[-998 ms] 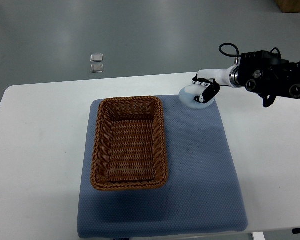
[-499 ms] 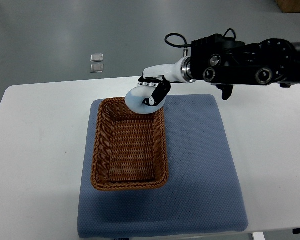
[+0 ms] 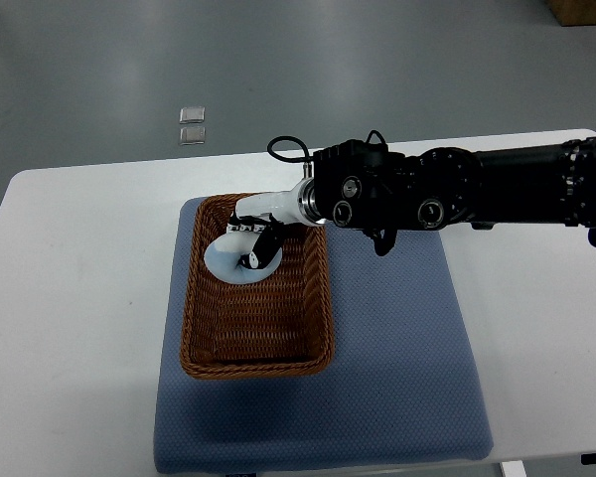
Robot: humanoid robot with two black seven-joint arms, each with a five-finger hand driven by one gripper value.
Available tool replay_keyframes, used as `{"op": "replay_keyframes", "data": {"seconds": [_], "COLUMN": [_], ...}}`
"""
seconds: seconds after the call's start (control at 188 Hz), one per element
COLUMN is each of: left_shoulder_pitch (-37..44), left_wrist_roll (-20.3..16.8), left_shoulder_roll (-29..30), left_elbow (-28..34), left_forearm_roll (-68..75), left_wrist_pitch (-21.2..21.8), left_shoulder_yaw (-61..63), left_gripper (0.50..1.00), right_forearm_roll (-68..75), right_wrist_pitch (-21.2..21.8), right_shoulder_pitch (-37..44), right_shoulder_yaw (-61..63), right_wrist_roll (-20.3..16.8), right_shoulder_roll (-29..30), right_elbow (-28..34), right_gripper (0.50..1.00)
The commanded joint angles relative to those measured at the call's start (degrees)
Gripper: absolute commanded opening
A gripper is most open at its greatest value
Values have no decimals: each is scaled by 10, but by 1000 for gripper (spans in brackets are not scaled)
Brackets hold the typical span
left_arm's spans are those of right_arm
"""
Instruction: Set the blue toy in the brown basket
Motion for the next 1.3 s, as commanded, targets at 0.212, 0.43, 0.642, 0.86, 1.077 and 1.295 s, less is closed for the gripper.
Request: {"op": "replay_keyframes", "data": {"seconds": [0.212,0.43,0.642,0.86,1.077,1.295], "left_shoulder_pitch": [0,0,0,0,0,0], "left_wrist_roll": [0,0,0,0,0,0], "left_shoulder_roll": [0,0,0,0,0,0], "left_elbow": [0,0,0,1,1,1], "left_forearm_roll": [0,0,0,0,0,0], "left_wrist_pitch": [0,0,0,0,0,0], "left_shoulder_yaw": [0,-1,-1,-1,-2,-1], "left_gripper": [1000,1000,1000,1000,1000,1000], "right_forearm_roll": [-4,-3,-2,3,5,5], "right_wrist_pitch": [-1,-1,0,7,8,-5], "right_shoulder_pitch": [-27,-38,-36,-27,3,-44], "right_shoulder_yaw": [0,1,1,11,32,175], "right_wrist_roll": [1,2,1,0,1,19], "right_shoulder_roll": [0,0,0,0,-32,-119], "right_elbow": [-15,-26,-27,-27,-25,-29], "right_gripper": [574,797,856,883,889,889]}}
